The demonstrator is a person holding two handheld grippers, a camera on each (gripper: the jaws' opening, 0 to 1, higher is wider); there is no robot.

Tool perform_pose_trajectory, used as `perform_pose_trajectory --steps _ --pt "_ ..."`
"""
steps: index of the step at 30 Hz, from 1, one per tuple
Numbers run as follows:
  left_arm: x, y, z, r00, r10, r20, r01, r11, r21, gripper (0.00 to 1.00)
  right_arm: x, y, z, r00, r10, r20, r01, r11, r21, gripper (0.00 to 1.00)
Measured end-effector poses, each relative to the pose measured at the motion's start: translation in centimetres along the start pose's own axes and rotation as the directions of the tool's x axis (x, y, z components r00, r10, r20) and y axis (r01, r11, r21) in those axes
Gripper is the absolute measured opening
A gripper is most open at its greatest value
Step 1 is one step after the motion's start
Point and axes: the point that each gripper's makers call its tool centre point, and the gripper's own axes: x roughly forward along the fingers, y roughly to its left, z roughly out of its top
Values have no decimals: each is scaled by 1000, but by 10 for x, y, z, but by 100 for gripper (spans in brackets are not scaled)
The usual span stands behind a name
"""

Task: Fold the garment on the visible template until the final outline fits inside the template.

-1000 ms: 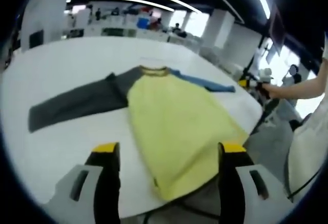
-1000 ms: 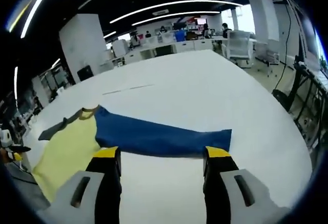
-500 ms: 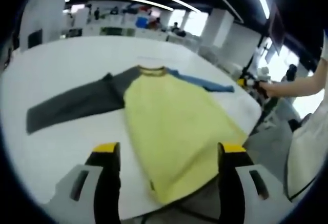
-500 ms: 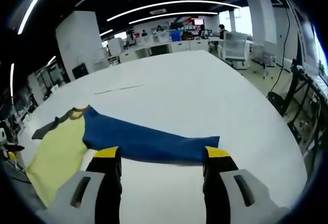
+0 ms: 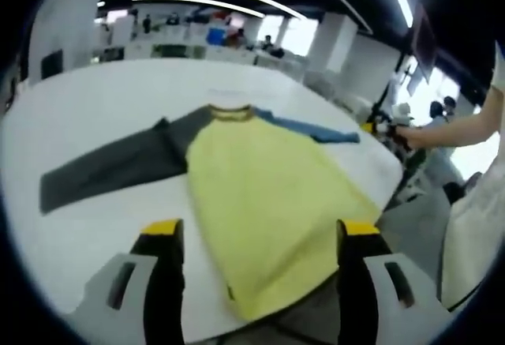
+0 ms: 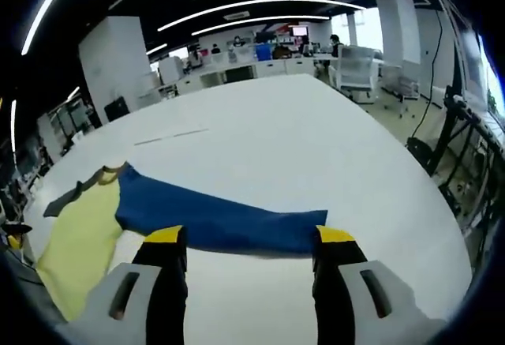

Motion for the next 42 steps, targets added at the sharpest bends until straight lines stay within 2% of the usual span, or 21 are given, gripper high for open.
perform_pose_trajectory --steps 7,17,20,24,27,31,37,42 --pt "1 -1 -3 1000 6 -10 -6 1000 -7 75 17 -21 -16 999 -8 -49 9 1000 12 65" --pt "3 -4 -8 999 6 -36 -6 1000 -3 75 35 -32 -21 998 -3 -62 6 999 50 66" --pt "4 -5 -8 999 10 -35 -10 1000 -8 75 39 -40 -25 997 -22 -73 27 997 71 66" --pt "4 -7 -11 999 9 -43 -9 1000 -4 75 46 -49 -22 998 -30 -61 40 984 174 68" --pt "3 -8 -14 999 9 -54 -9 1000 -6 75 46 -47 -19 997 -45 -65 56 983 174 68" --pt "3 -9 -16 998 12 -62 -13 1000 -5 75 48 -48 -20 996 -56 -75 71 971 226 70" --pt "2 -9 -19 997 15 -74 -15 1000 -2 75 52 -48 -20 995 -49 -83 68 968 243 69" --pt "3 -11 -19 997 15 -80 -15 1000 4 74 57 -52 -18 996 -55 -69 69 974 215 65"
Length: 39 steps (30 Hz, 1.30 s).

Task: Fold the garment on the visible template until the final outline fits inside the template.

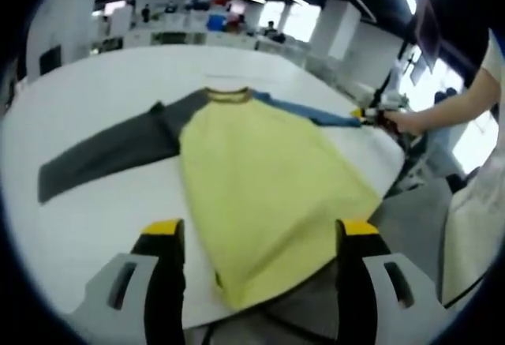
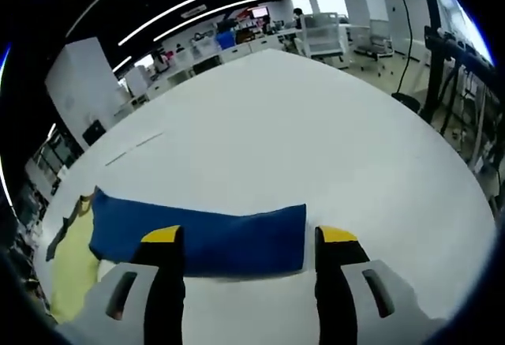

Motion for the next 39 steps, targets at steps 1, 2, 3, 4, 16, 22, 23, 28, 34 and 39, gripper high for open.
perform_pose_trajectory --steps 1,2,3,4,16,22,23,28,34,39 --pt "0 0 0 1000 0 0 0 1000 0 74 1 -2 0 1000 -1 0 1 1000 -7 62" --pt "0 -1 0 1000 -1 -4 1 1000 -1 74 2 -3 -1 1000 2 -1 -2 1000 -17 58" --pt "1 -2 -1 1000 -1 -8 1 1000 0 74 2 -3 -3 1000 -4 -7 3 1000 -28 55" --pt "1 -3 -2 1000 0 -10 0 1000 6 74 1 -4 -4 1000 -7 -10 7 1000 -29 51" --pt "3 -8 -4 1000 -10 -18 10 1000 8 74 -7 -19 3 996 -31 85 20 991 129 2" --pt "3 -10 -3 1000 -10 -16 10 1000 10 74 -12 -10 6 996 -13 88 2 991 132 2" --pt "3 -10 -2 1000 -10 -16 10 1000 11 74 -12 -9 8 996 -10 90 -3 989 147 2" --pt "2 -8 -1 1000 -6 -8 6 1000 8 74 -20 3 17 995 26 97 -39 990 139 2" --pt "2 -10 -4 1000 -11 -4 11 1000 7 74 -39 28 34 989 89 120 -93 995 30 2" --pt "3 -11 -3 1000 -16 -1 17 1000 17 74 -53 48 39 986 145 88 -141 989 -46 1"
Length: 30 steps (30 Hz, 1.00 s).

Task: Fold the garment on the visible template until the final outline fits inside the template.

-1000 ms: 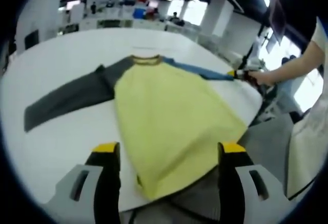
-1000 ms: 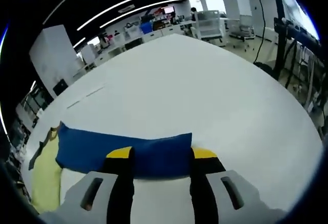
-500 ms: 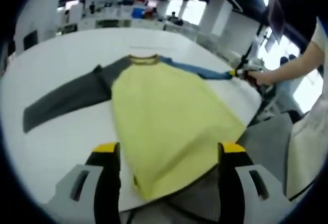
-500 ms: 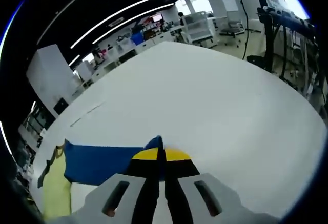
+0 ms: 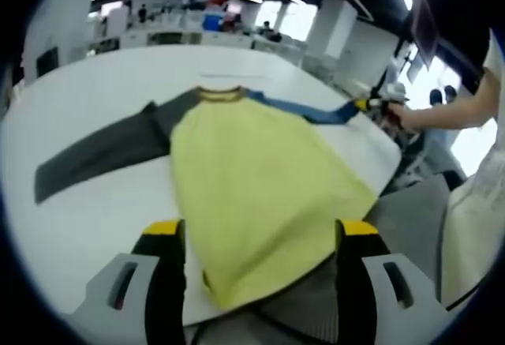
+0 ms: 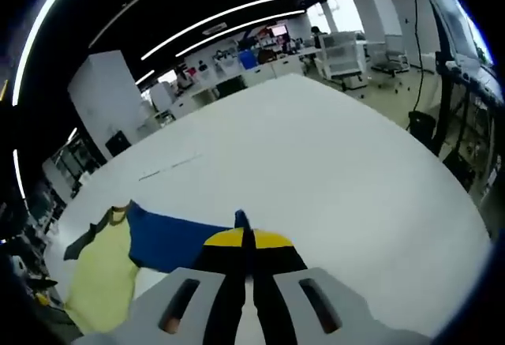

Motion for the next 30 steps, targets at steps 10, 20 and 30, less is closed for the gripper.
perform_pose_trajectory --steps 10,20,30 --pt "-1 0 4 1000 -5 26 5 1000 2 73 -36 77 27 992 118 52 -117 993 -29 1" --pt "-6 3 5 999 2 44 -2 1000 3 73 -59 161 61 955 273 117 -273 962 -17 1" --pt "-12 7 3 998 16 62 -15 1000 -8 72 -68 193 74 931 339 138 -339 940 -22 1"
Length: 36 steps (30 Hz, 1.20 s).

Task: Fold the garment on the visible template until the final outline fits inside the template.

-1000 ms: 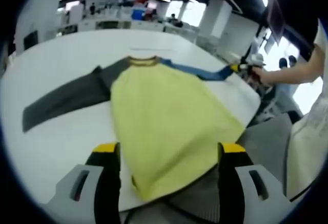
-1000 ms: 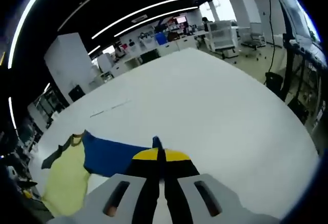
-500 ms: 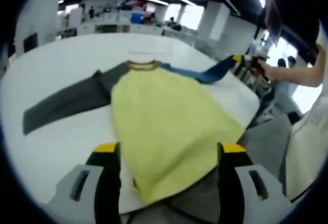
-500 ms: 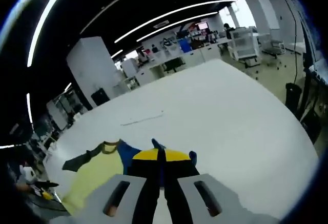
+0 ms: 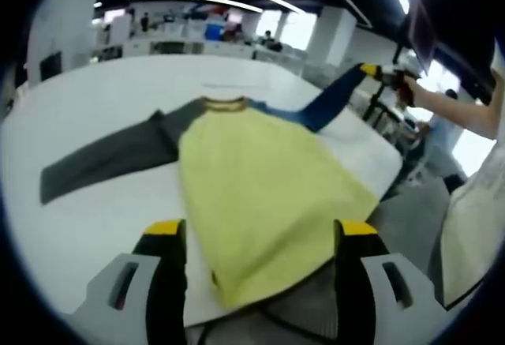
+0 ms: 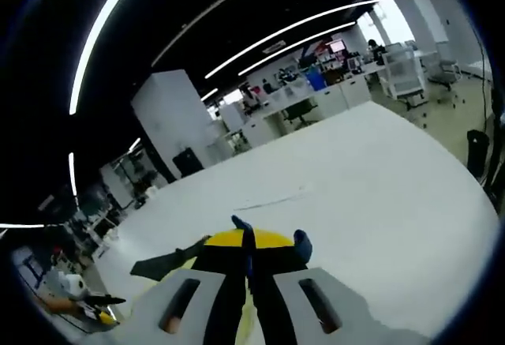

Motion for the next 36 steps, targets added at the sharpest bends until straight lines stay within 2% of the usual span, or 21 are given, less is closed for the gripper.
perform_pose_trajectory --steps 7,13,24,28,36 --pt "-2 2 -1 1000 8 8 -8 1000 -11 72 1 24 19 997 46 65 -51 997 64 1" --pt "-2 3 1 1000 9 18 -8 1000 -12 72 12 51 32 990 104 93 -109 993 50 1" --pt "-6 6 0 999 22 36 -21 999 -28 72 28 90 34 982 172 83 -176 983 52 1" --pt "-6 7 0 999 27 42 -25 999 -34 72 39 92 35 984 163 75 -167 985 46 1" --pt "-7 8 1 998 31 47 -29 999 -39 72 57 107 29 981 167 97 -176 979 98 1"
